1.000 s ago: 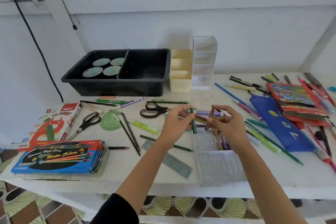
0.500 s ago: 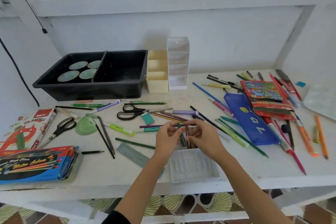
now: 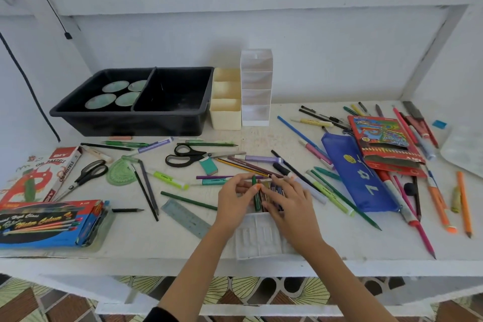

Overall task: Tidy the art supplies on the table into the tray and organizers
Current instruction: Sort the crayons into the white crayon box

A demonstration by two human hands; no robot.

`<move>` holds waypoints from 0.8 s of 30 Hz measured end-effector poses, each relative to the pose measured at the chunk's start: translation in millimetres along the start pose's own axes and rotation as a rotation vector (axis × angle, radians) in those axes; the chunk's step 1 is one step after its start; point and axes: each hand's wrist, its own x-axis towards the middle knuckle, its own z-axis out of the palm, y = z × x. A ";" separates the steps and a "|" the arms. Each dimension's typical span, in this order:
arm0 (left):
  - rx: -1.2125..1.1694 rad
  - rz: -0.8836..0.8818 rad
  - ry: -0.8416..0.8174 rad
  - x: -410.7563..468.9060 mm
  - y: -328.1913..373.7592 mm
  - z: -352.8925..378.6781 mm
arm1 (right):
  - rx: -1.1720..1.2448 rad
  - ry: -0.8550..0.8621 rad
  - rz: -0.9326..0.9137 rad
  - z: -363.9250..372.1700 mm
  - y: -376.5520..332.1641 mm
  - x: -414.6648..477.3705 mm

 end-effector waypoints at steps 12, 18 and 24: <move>0.179 0.087 -0.005 -0.3 2.2 -0.1 | 0.276 -0.098 0.171 5.9 -3.4 3.0; 0.354 0.260 0.110 -7.8 -9.5 5.3 | 0.285 -0.107 0.164 4.9 -5.5 2.6; 0.520 0.304 -0.207 -18.4 -18.0 -8.6 | 0.315 -0.159 0.184 1.8 -6.1 3.5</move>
